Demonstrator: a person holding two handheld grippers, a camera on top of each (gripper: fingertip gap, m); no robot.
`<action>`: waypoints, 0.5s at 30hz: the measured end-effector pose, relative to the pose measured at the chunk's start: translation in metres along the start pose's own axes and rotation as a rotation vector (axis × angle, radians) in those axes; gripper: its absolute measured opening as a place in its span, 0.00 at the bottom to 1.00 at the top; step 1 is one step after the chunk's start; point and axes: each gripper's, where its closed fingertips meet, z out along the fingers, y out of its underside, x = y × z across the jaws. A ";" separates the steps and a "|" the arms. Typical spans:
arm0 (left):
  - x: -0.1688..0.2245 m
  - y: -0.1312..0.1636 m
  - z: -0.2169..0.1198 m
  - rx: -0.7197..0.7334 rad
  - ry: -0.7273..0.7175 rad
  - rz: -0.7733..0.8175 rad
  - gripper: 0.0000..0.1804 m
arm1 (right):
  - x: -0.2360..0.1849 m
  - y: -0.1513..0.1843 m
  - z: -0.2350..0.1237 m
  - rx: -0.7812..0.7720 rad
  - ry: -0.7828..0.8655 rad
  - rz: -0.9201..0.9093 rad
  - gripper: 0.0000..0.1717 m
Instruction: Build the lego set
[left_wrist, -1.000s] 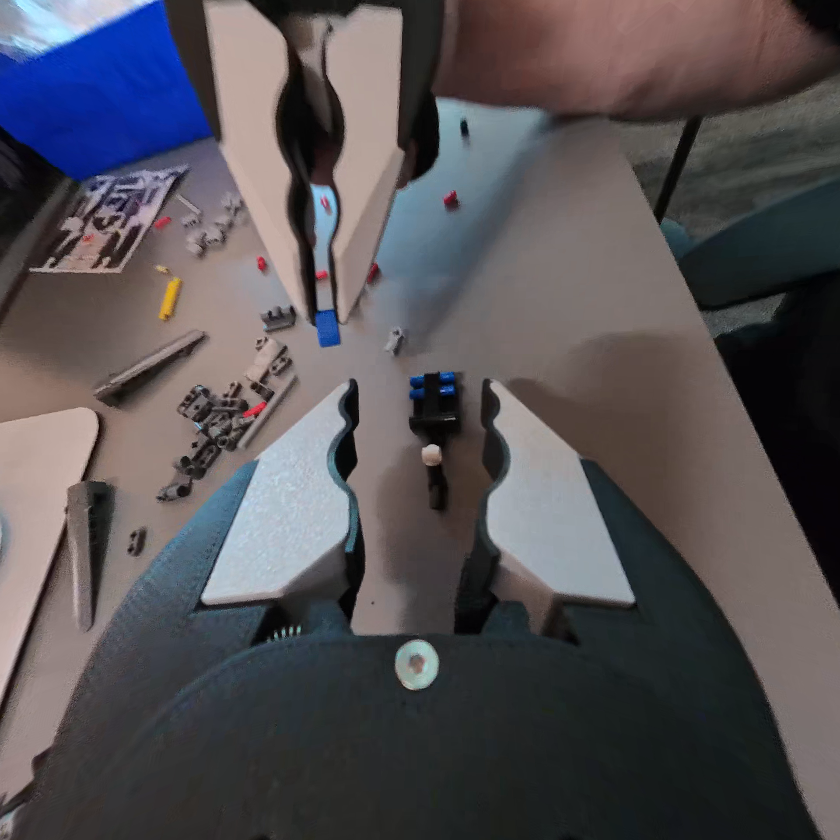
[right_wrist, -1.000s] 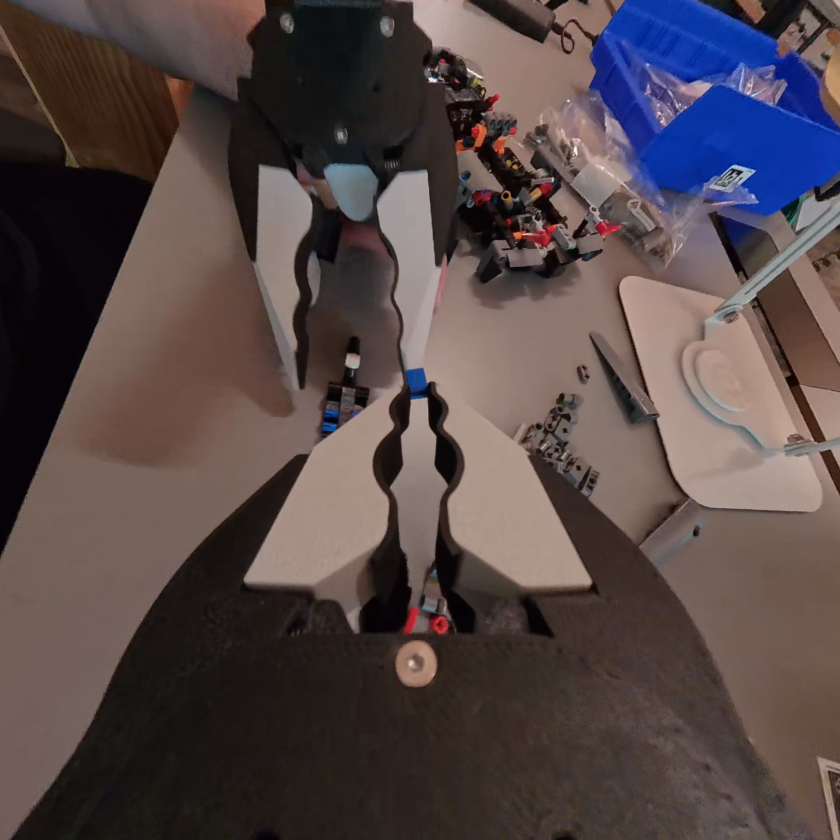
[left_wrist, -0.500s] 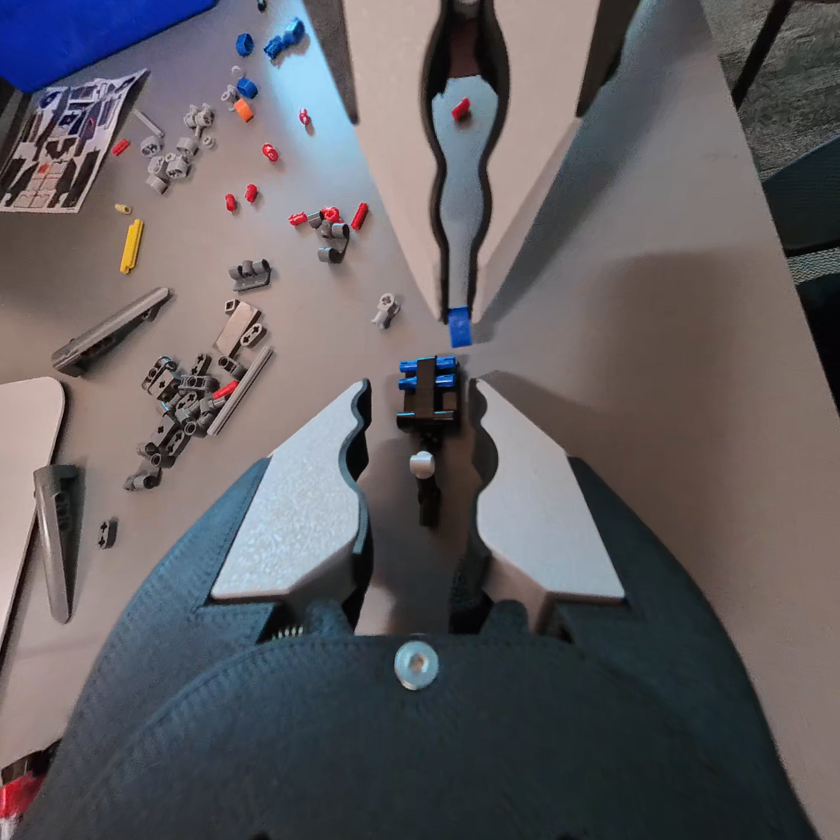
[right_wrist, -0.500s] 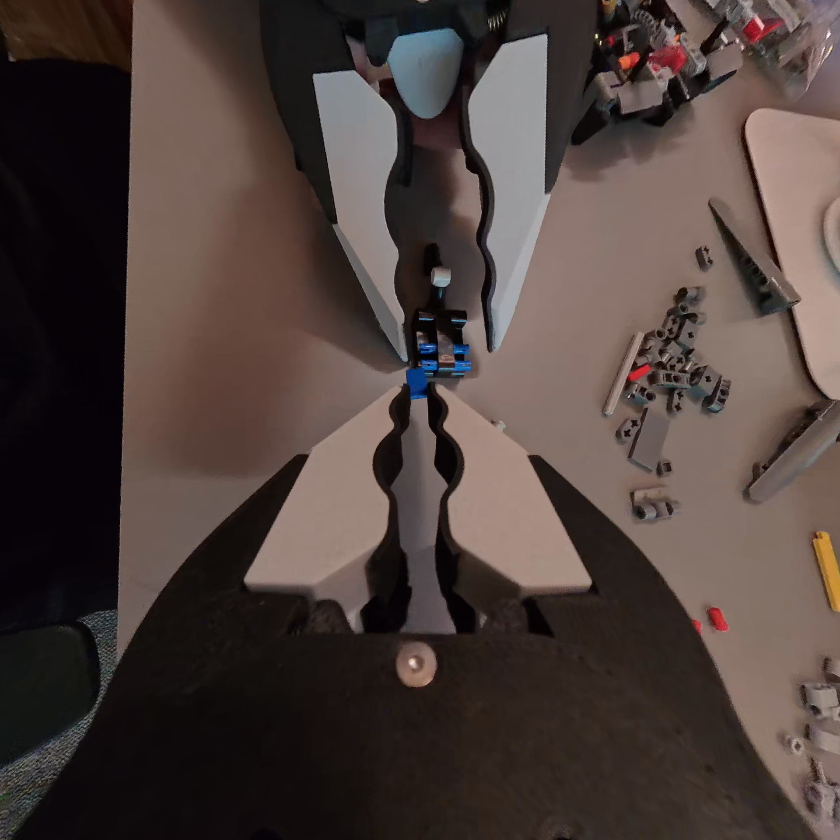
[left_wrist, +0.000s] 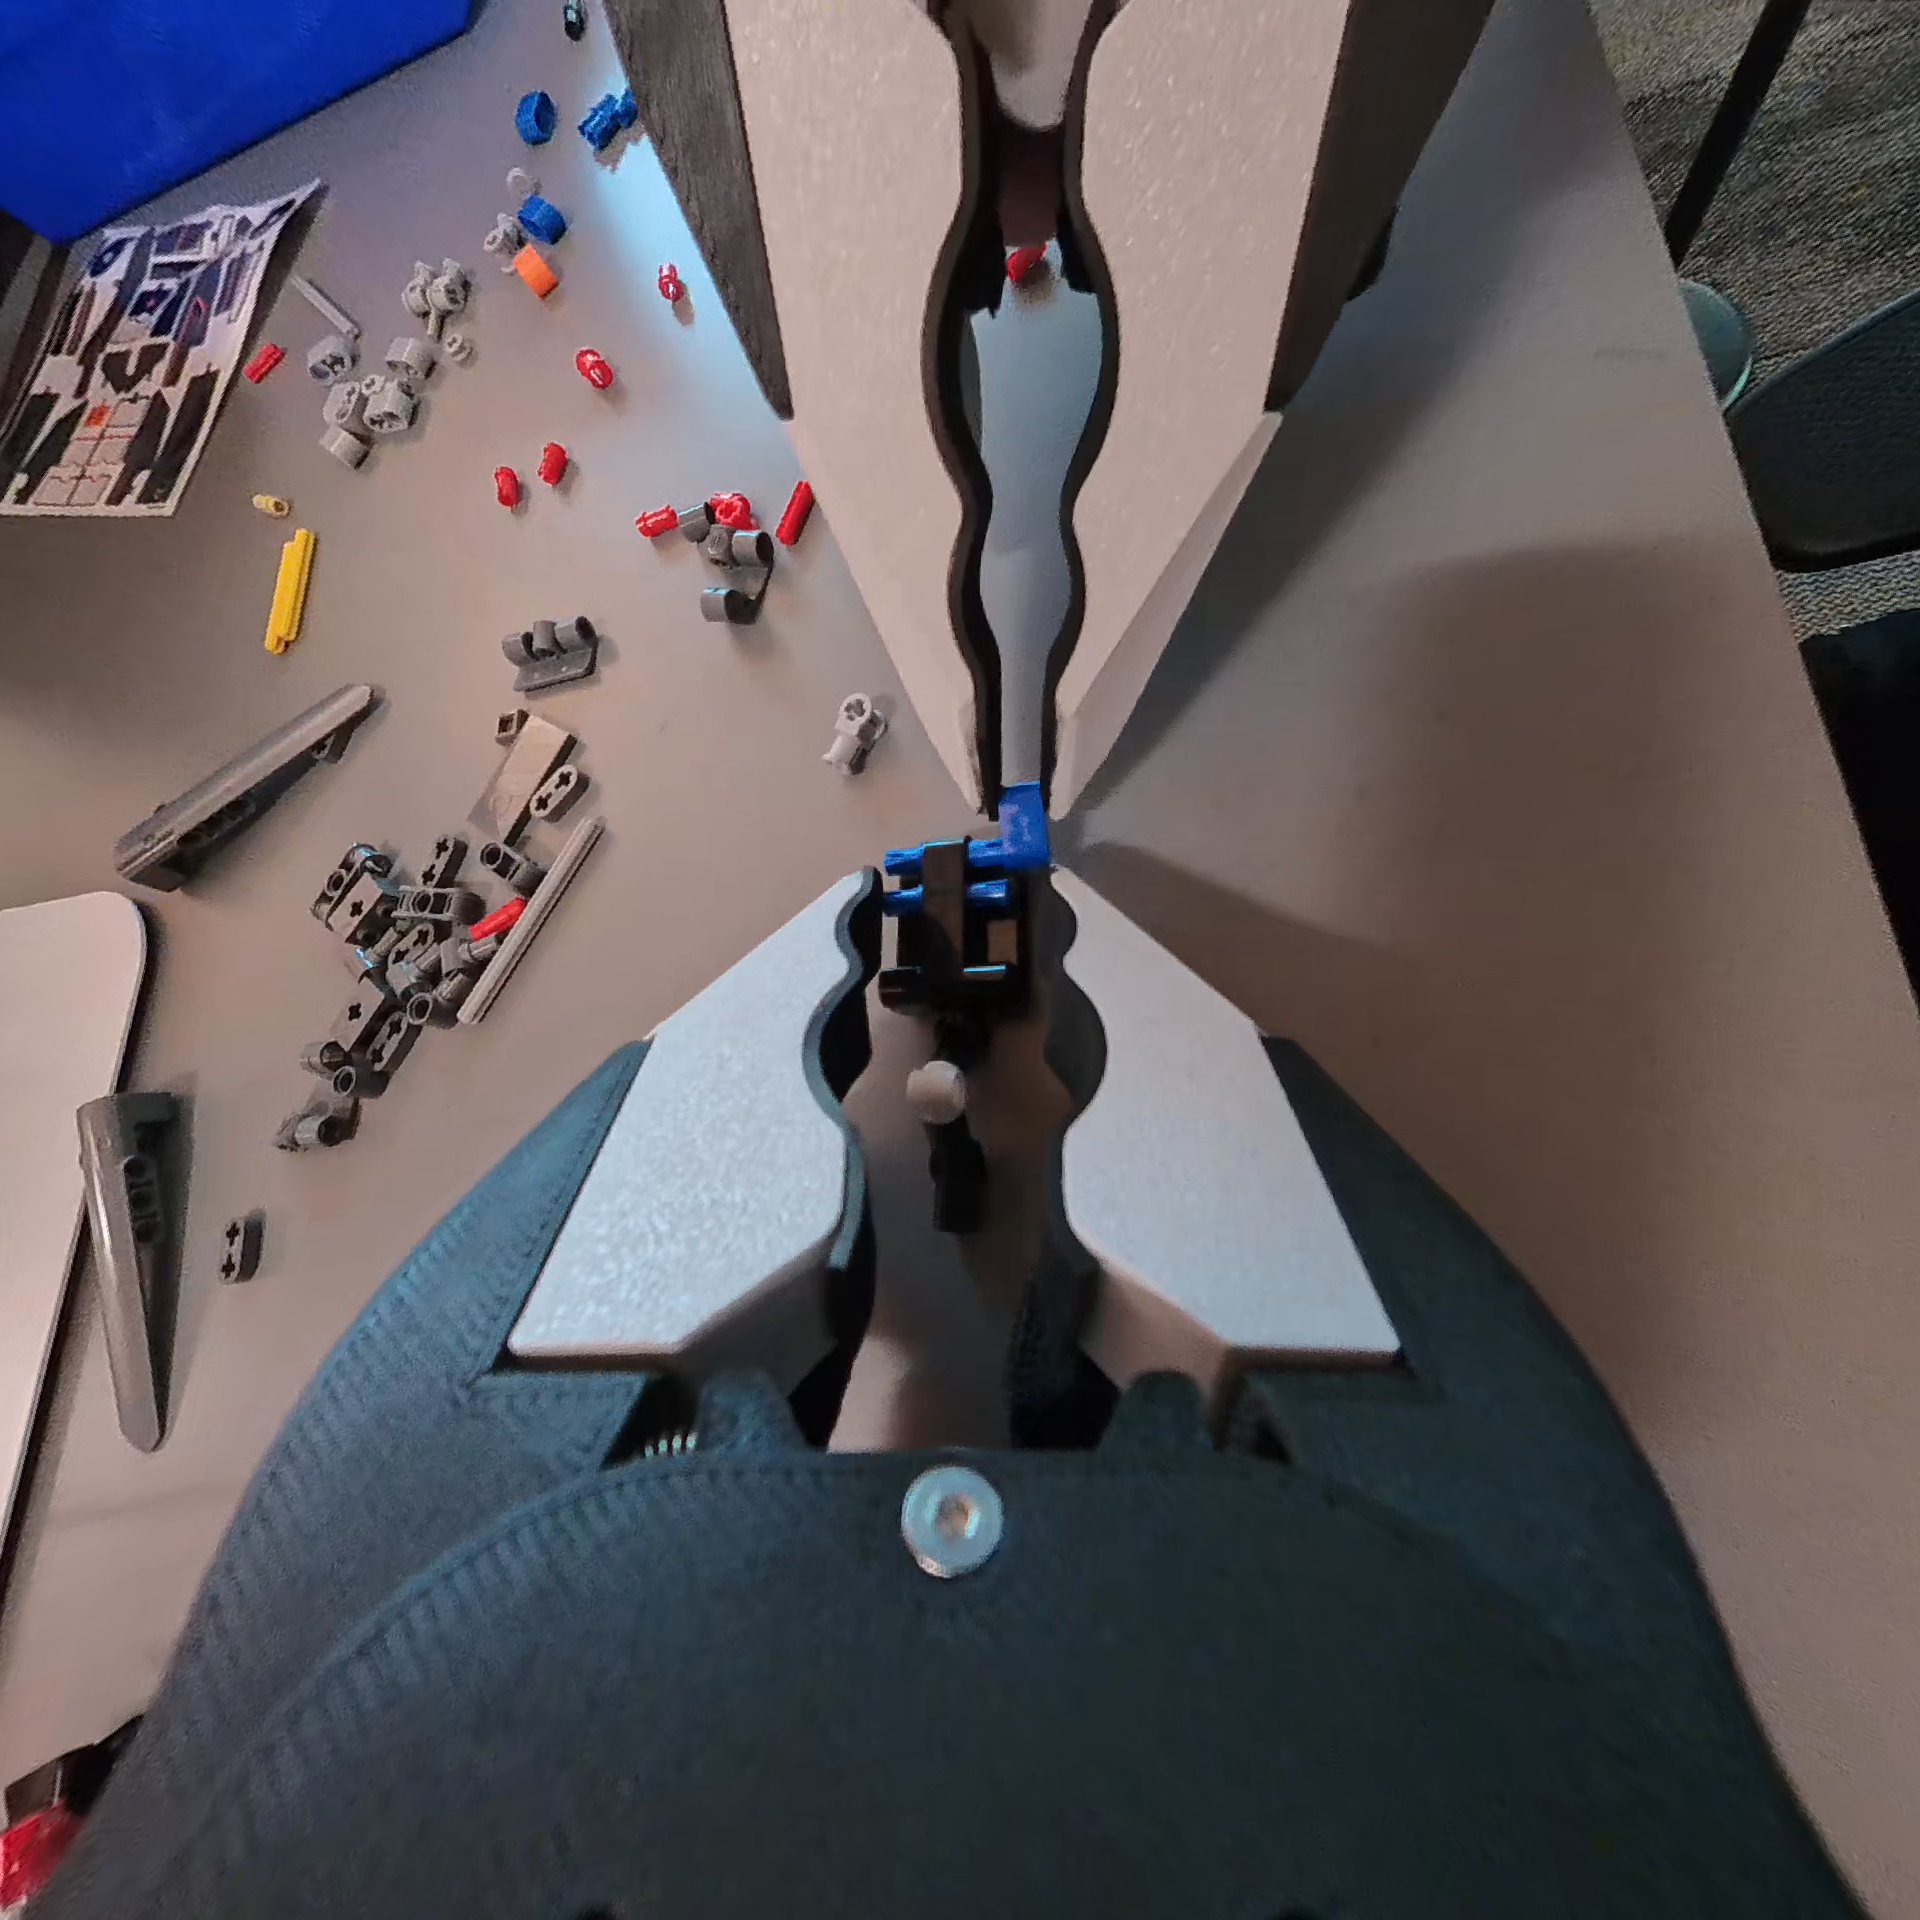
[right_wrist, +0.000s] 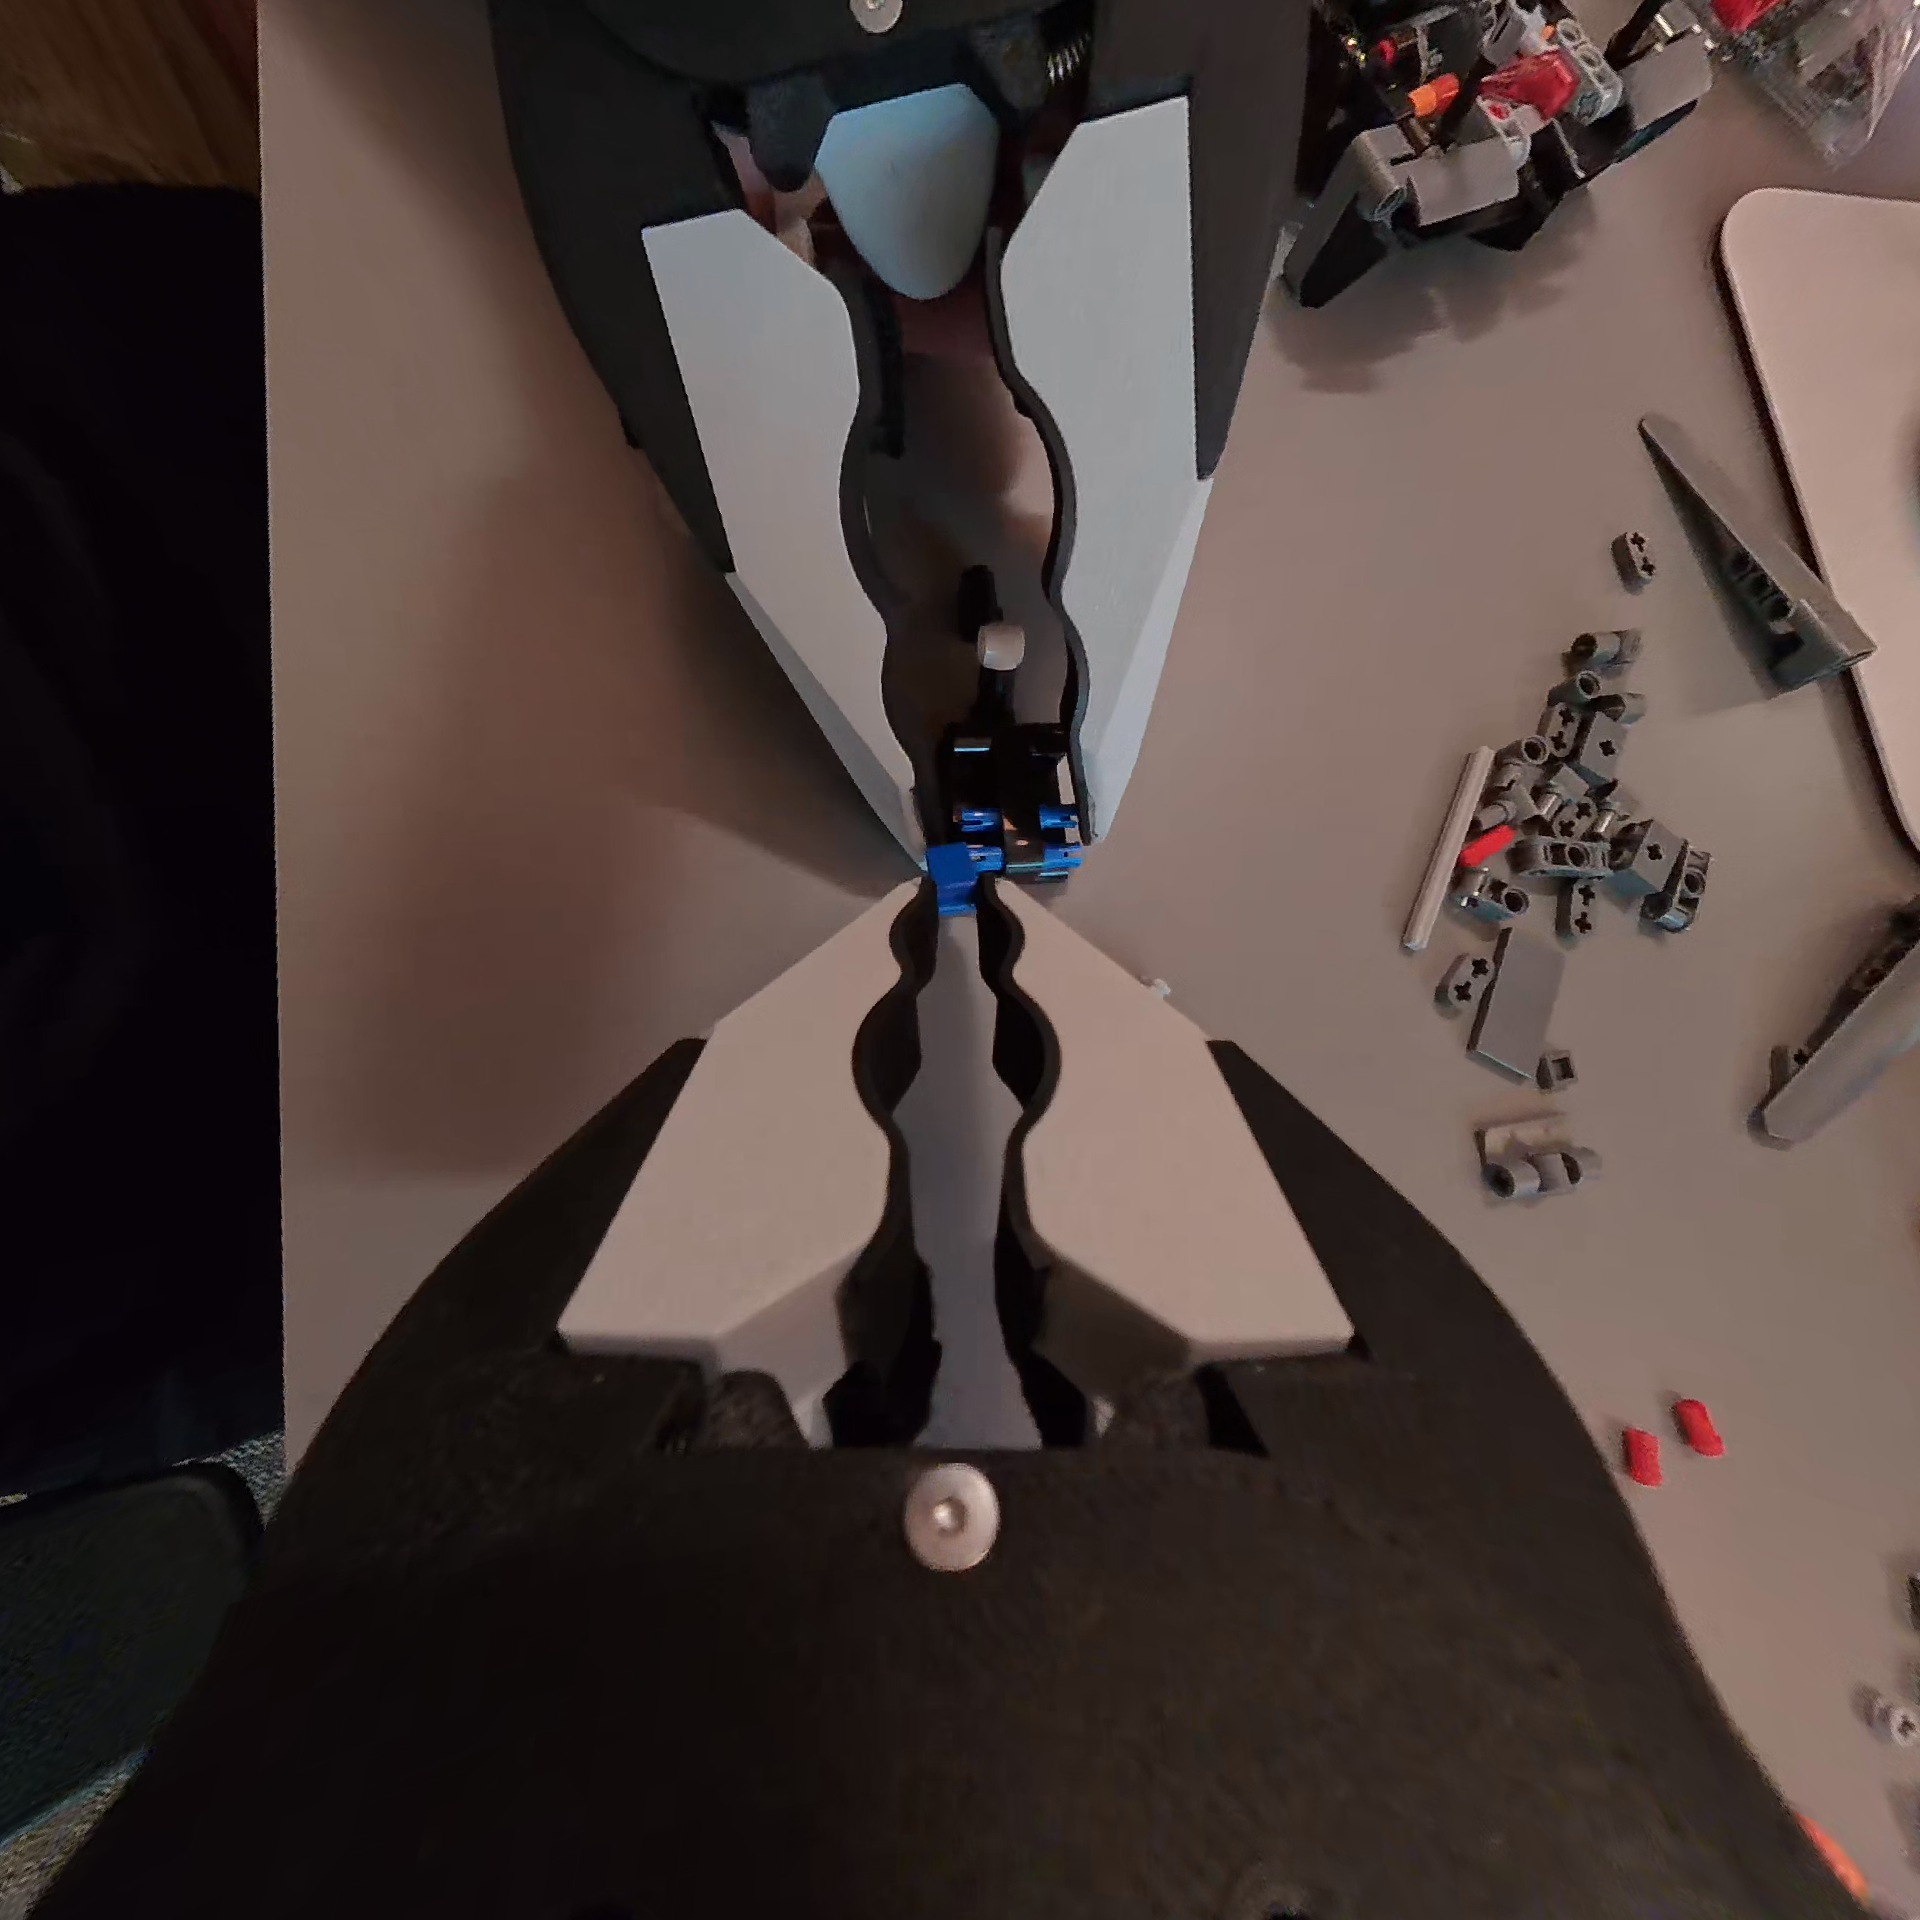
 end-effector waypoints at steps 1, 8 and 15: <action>0.000 0.000 0.000 0.000 -0.002 -0.003 0.15 | 0.000 0.000 0.000 0.002 -0.005 0.011 0.03; 0.000 0.000 0.000 -0.002 -0.010 -0.001 0.15 | 0.001 -0.002 0.000 0.011 -0.003 0.071 0.03; 0.001 -0.001 0.000 -0.009 -0.009 -0.018 0.15 | -0.001 -0.001 0.000 0.026 0.018 0.094 0.03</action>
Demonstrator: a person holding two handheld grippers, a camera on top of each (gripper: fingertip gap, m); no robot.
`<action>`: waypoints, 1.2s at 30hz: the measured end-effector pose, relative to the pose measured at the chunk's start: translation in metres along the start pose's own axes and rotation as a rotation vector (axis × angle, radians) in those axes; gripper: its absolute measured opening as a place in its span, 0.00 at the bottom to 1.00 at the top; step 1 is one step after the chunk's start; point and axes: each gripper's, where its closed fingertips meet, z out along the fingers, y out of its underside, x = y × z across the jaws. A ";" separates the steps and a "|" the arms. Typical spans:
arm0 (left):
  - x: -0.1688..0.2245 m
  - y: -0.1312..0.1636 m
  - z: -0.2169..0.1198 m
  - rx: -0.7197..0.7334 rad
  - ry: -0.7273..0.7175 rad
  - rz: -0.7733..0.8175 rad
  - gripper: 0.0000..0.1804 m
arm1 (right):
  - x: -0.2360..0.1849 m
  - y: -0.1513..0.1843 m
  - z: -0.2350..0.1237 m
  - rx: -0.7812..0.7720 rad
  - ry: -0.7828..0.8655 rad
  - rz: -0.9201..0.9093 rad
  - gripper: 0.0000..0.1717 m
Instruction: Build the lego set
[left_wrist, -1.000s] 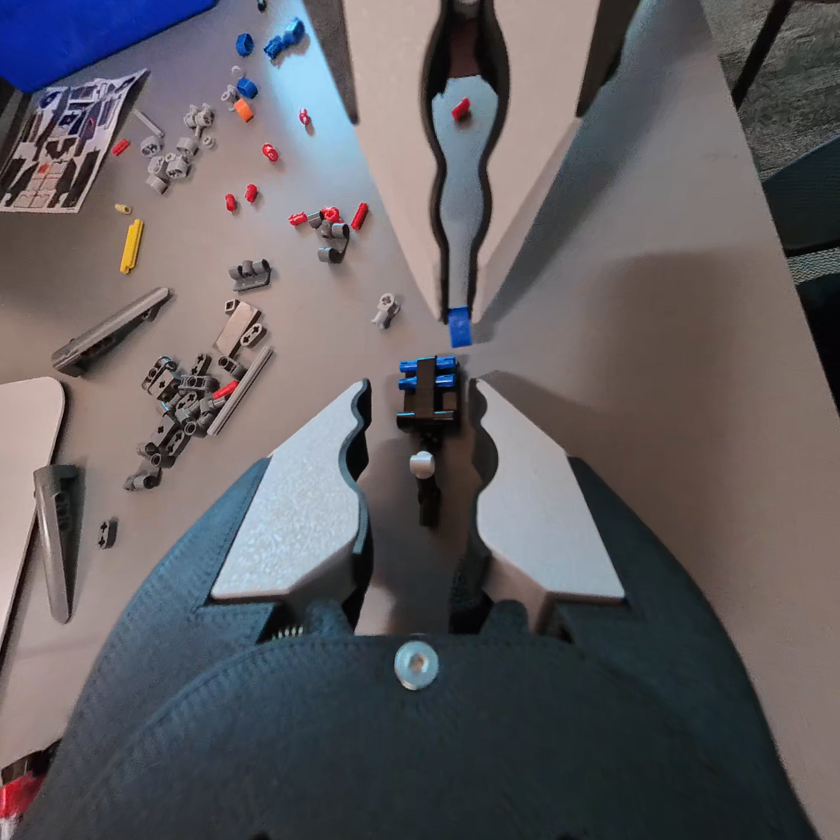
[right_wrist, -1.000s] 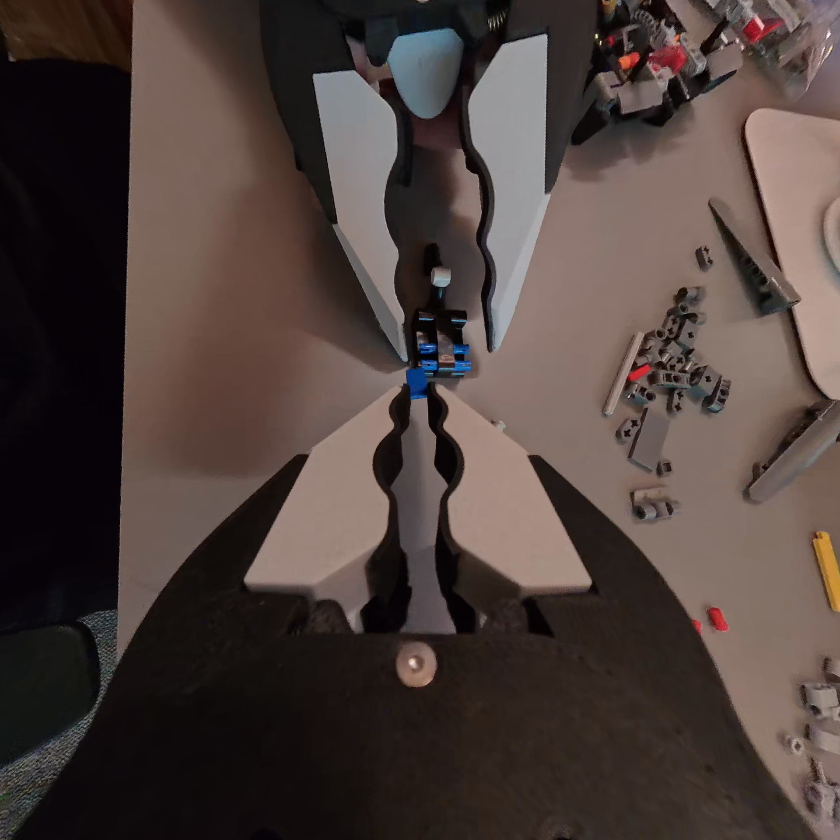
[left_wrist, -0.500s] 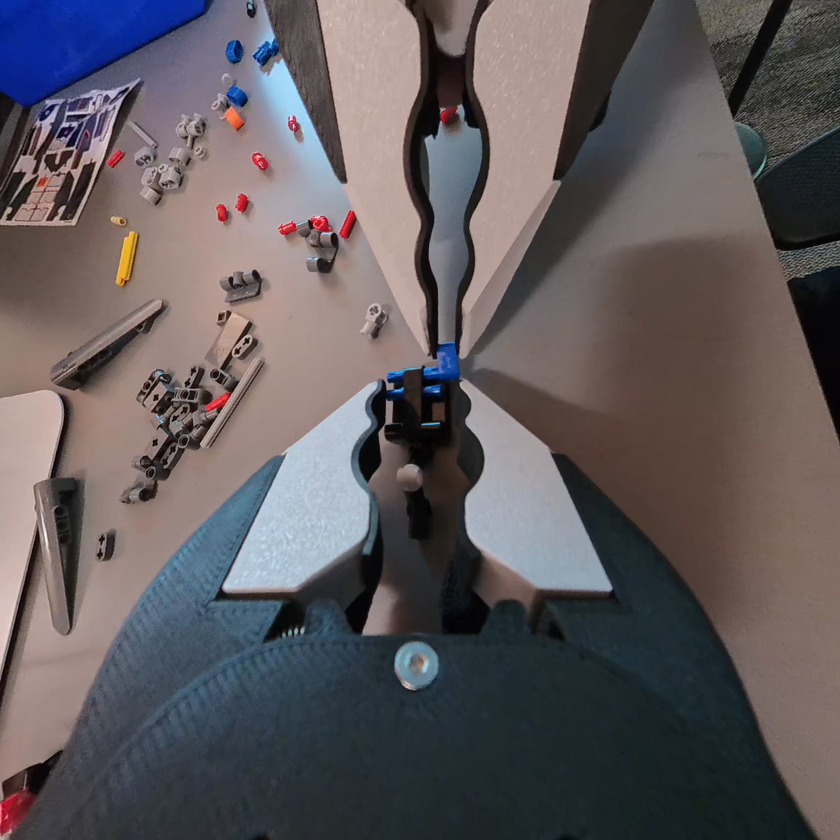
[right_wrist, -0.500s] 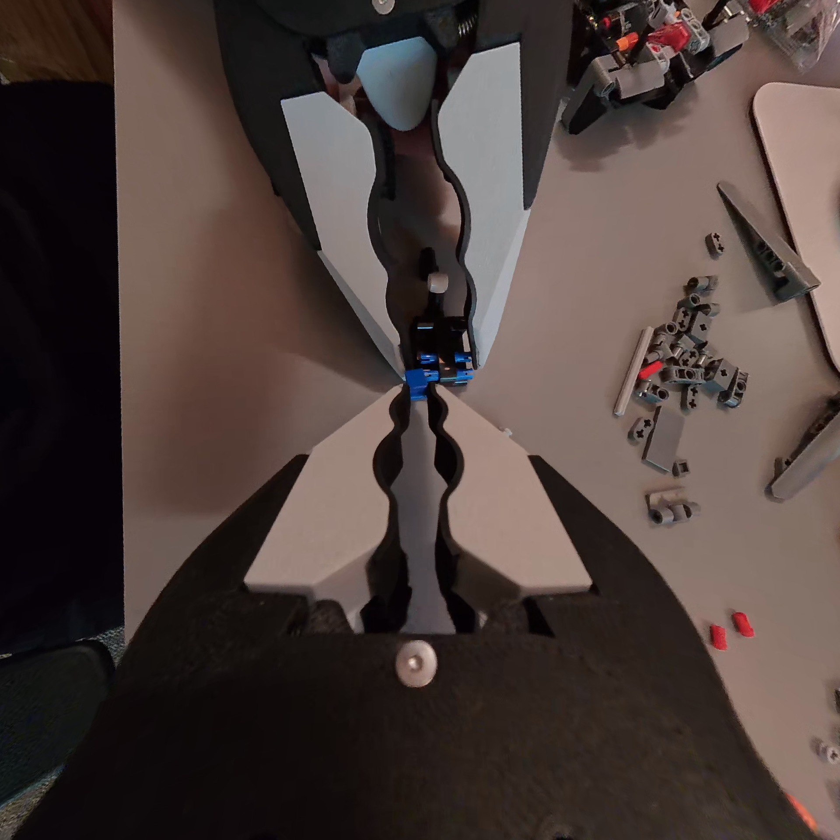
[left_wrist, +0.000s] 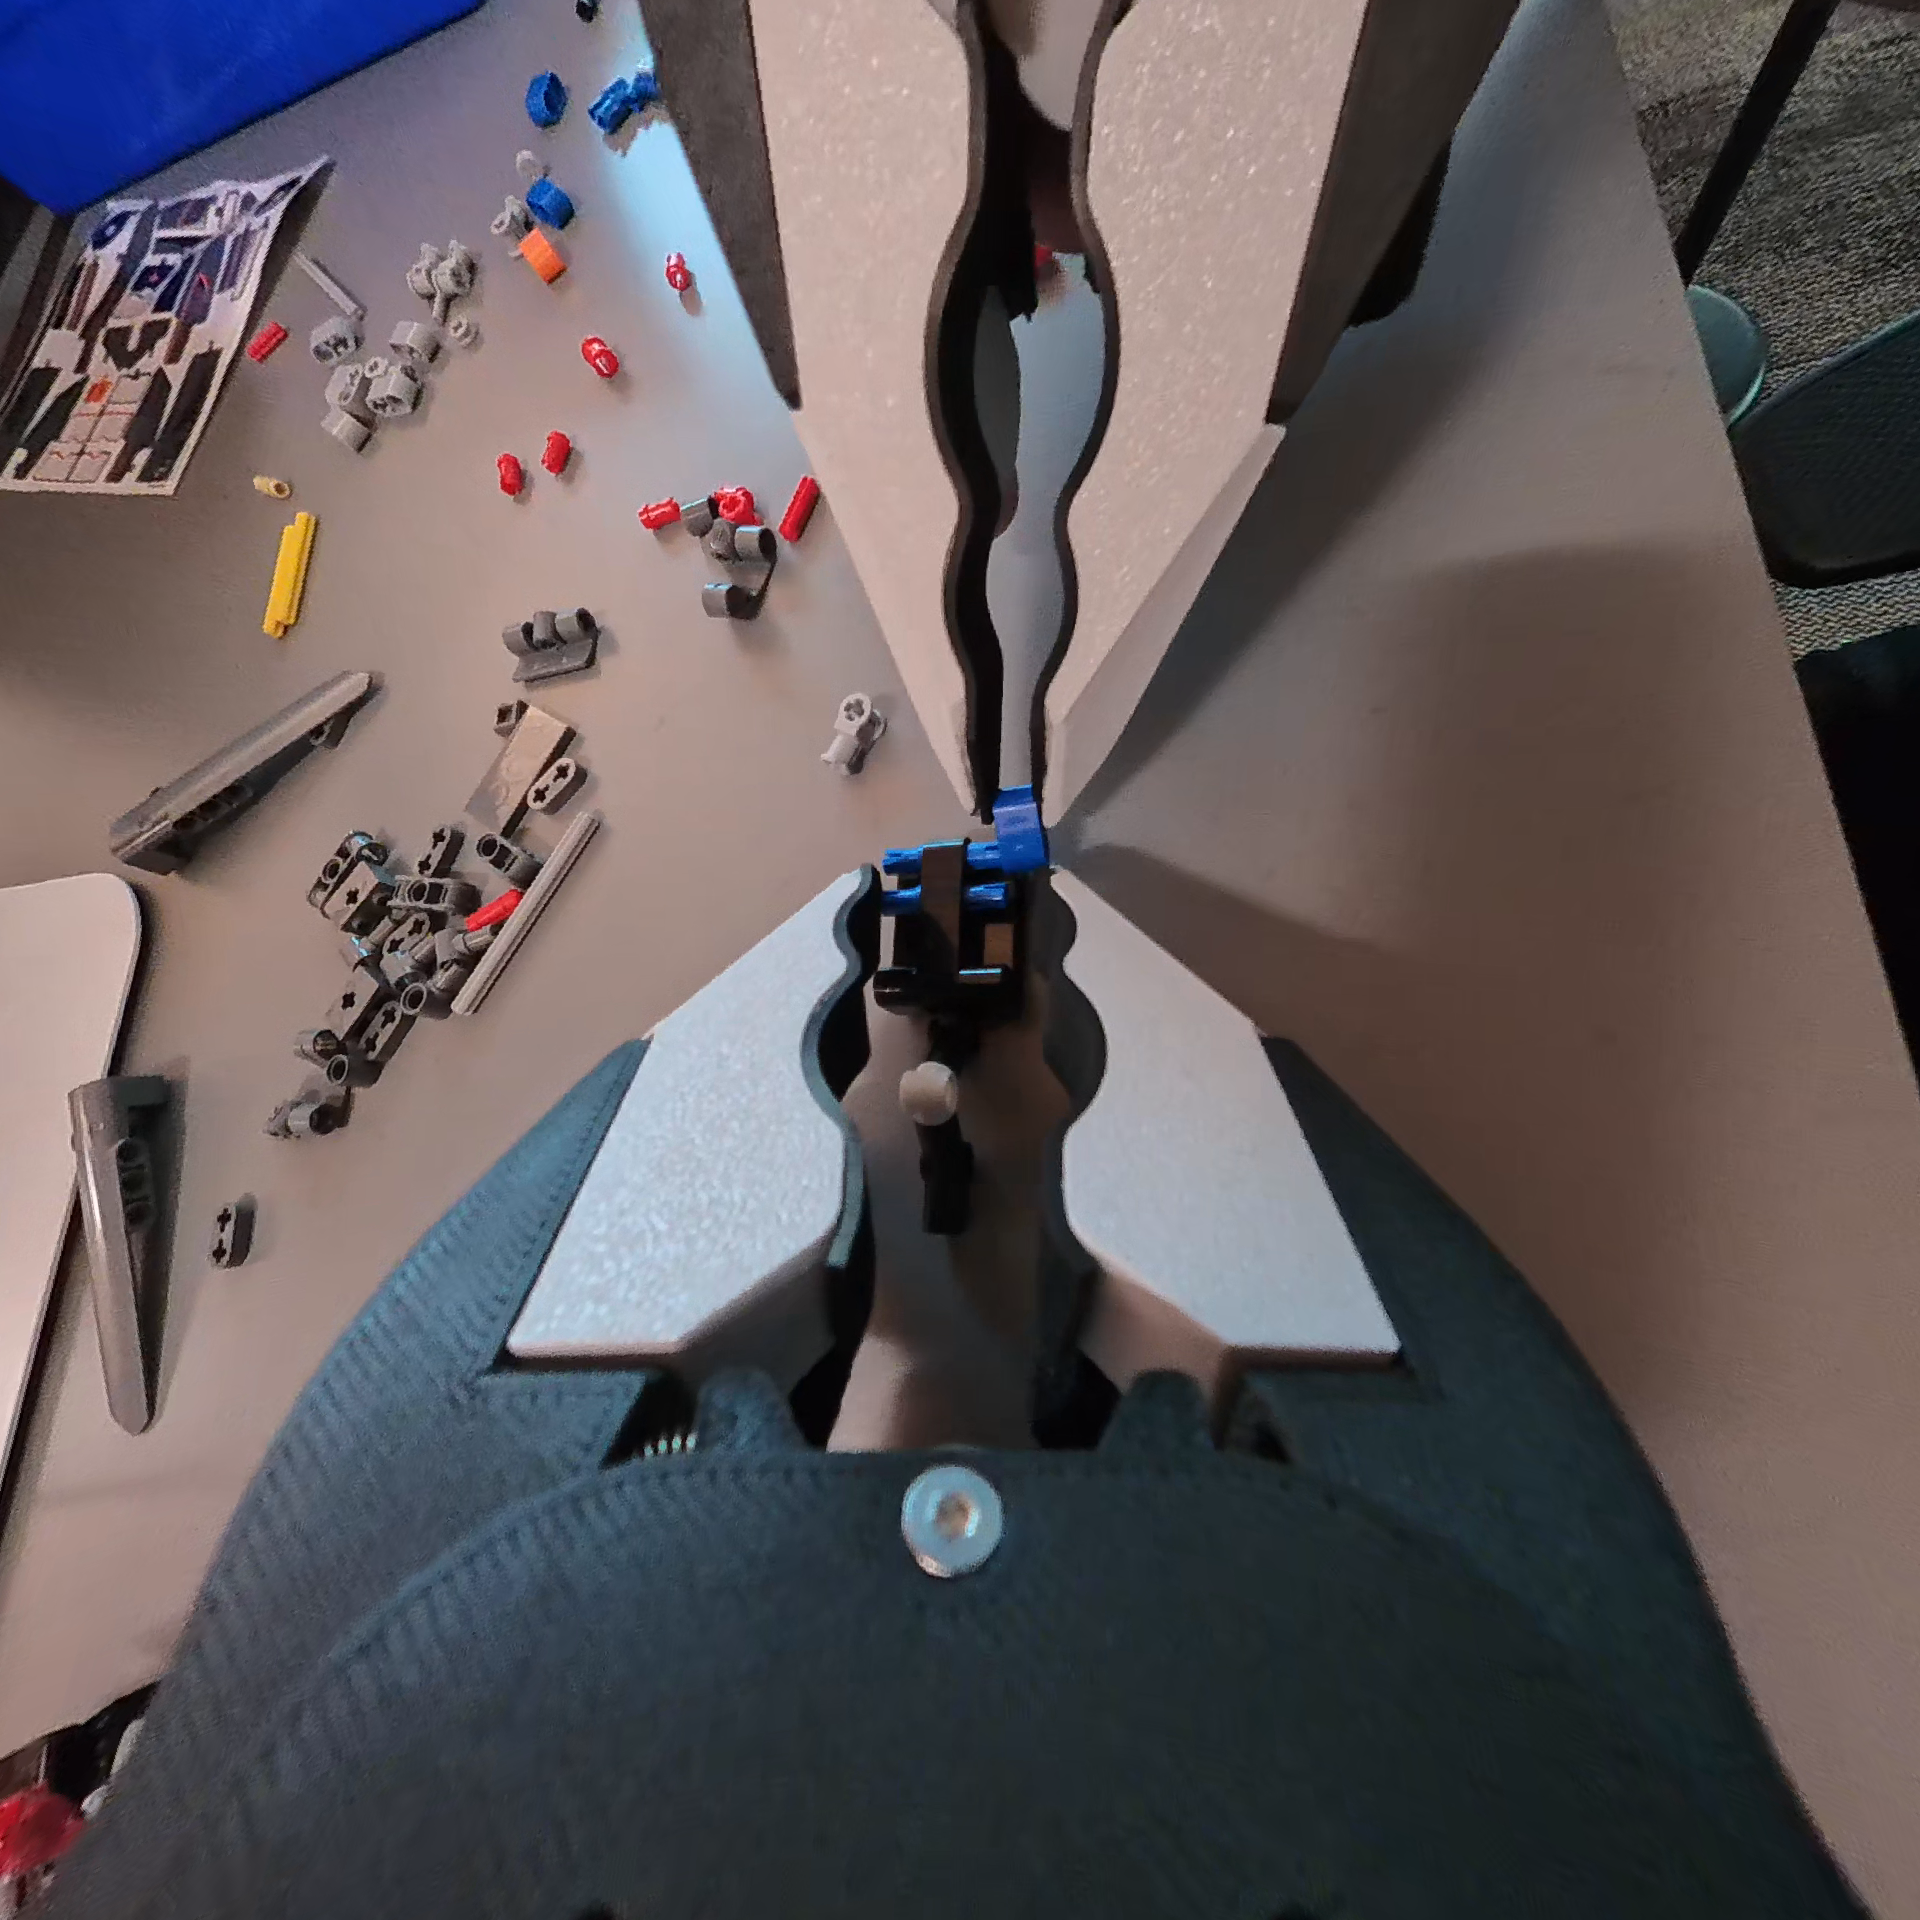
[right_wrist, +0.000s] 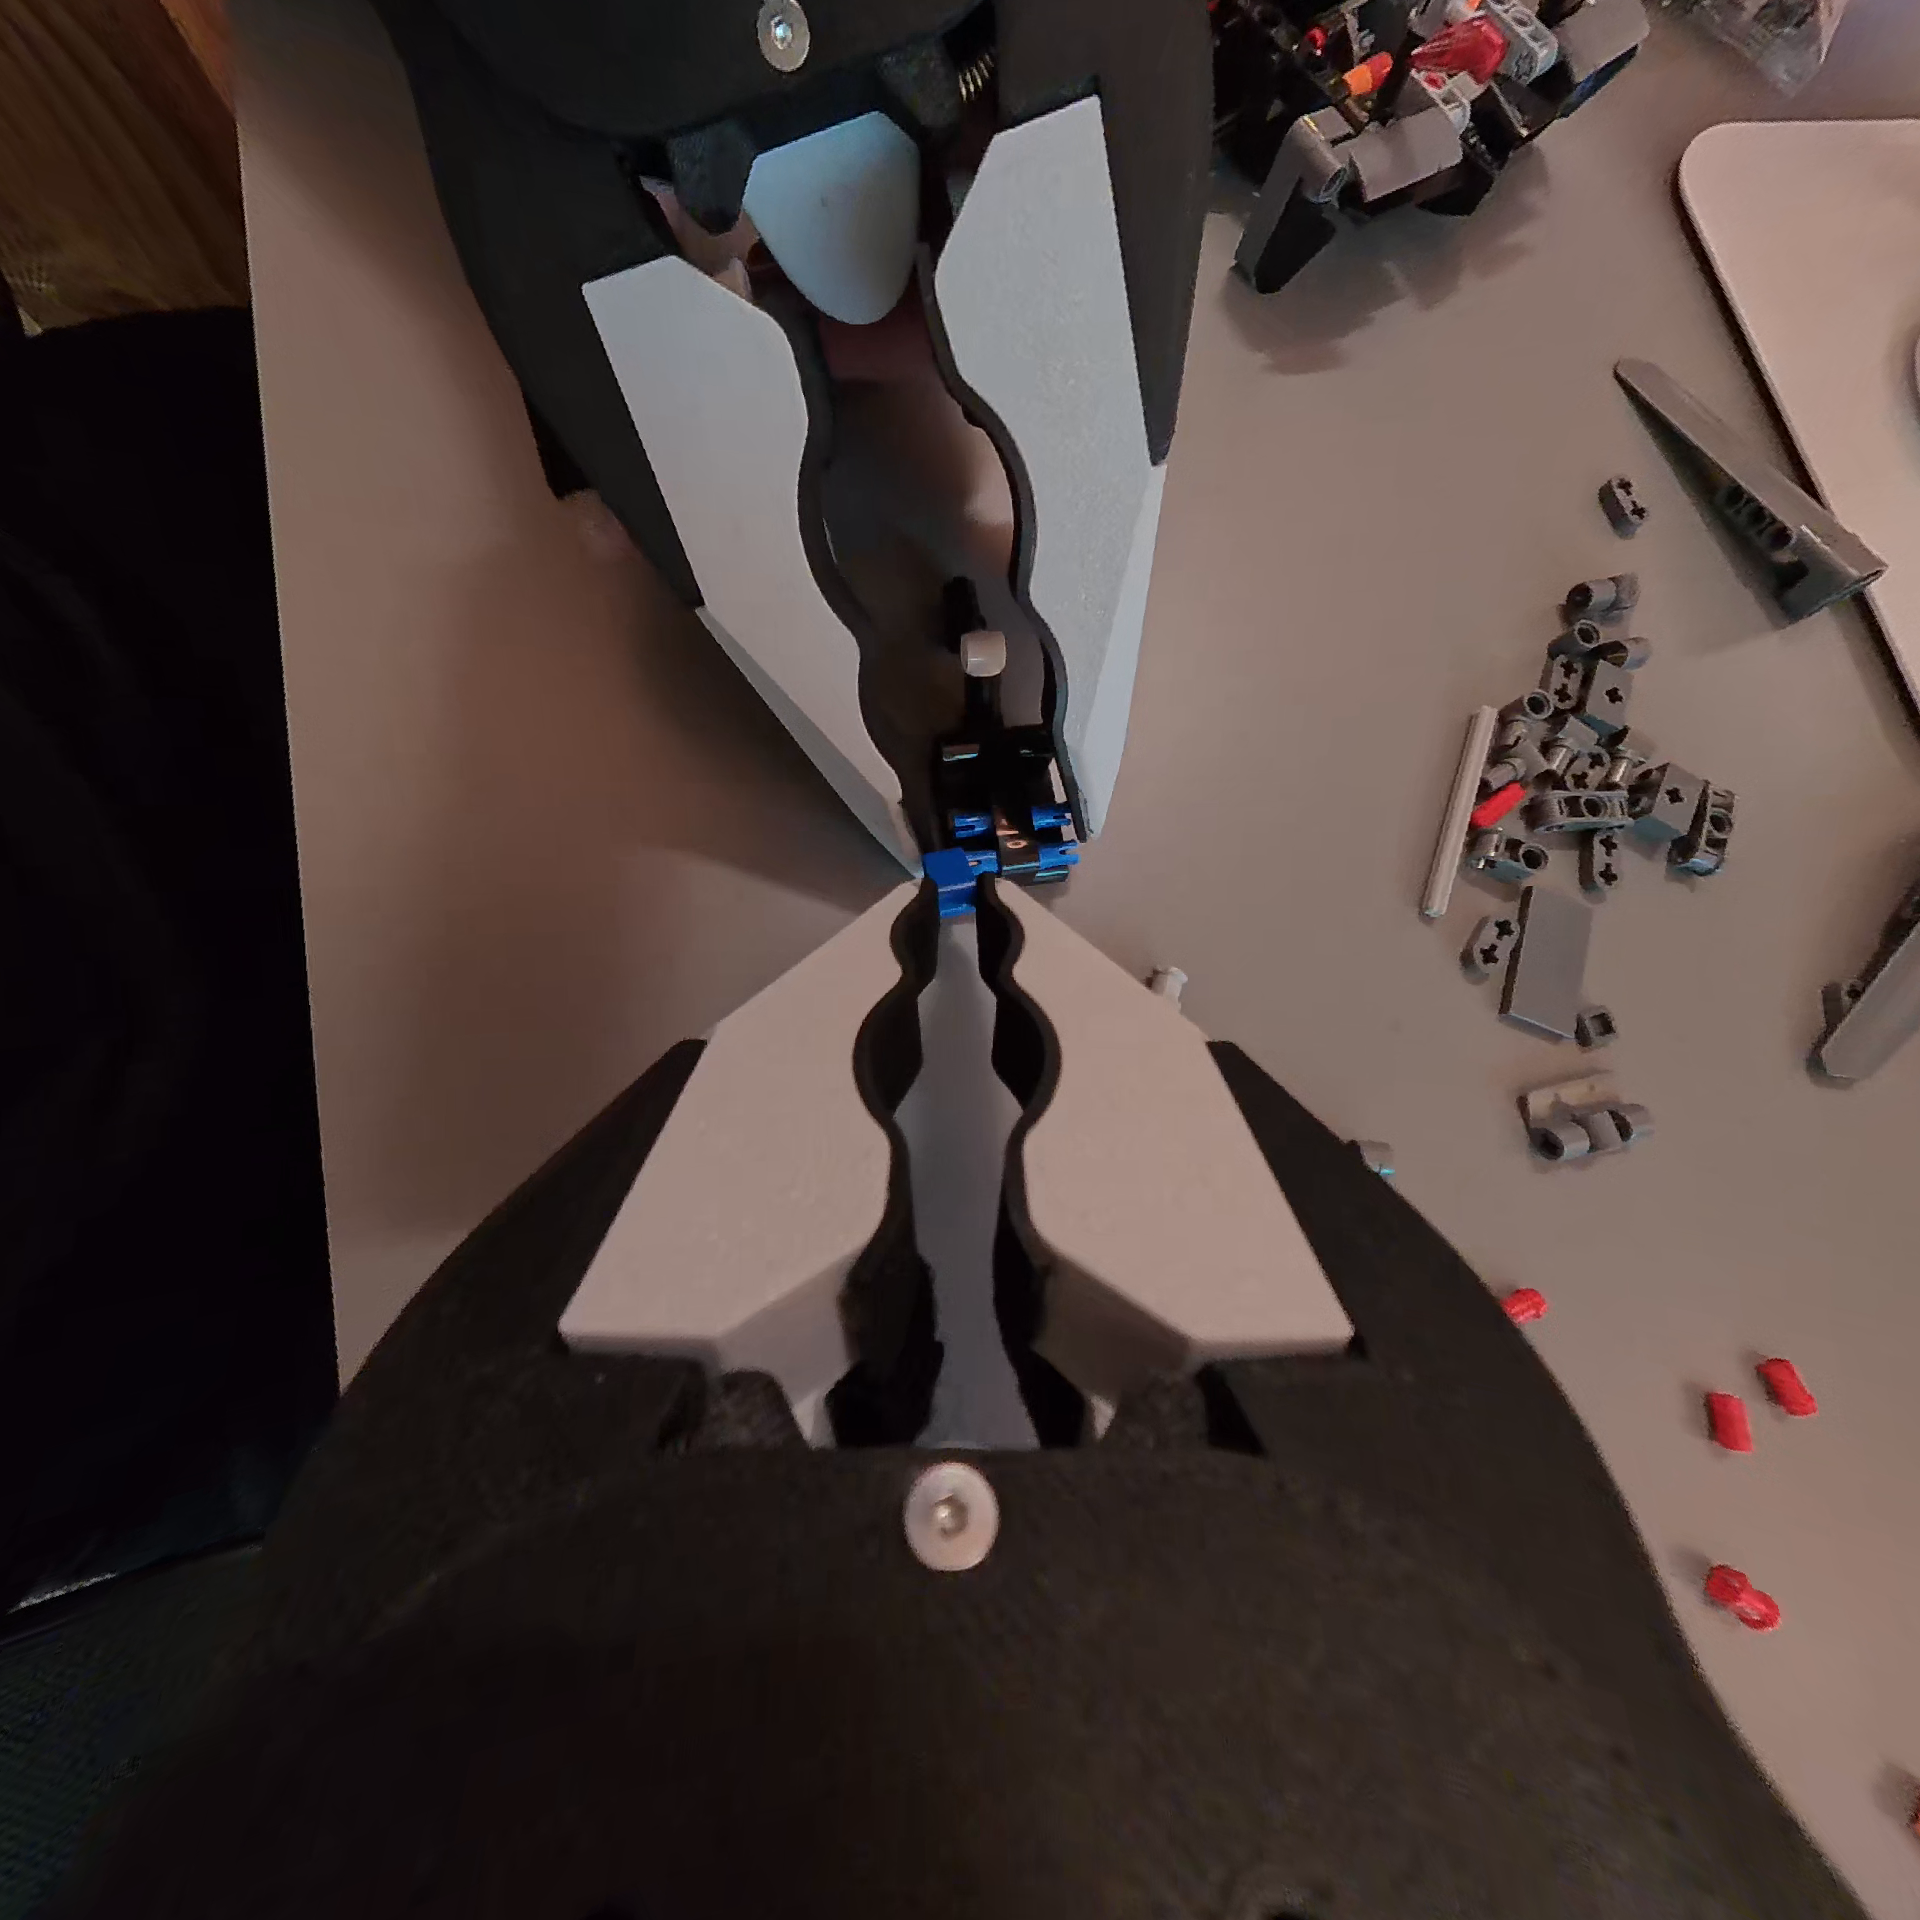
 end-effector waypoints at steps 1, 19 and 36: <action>0.000 0.000 0.000 0.000 0.004 0.000 0.15 | 0.000 0.000 0.000 0.002 0.000 0.004 0.03; 0.001 0.000 0.000 0.004 0.039 -0.034 0.17 | 0.000 -0.003 0.003 0.017 -0.026 0.040 0.03; 0.001 0.001 -0.001 -0.026 0.021 -0.060 0.17 | -0.001 -0.003 0.004 0.002 0.062 0.146 0.03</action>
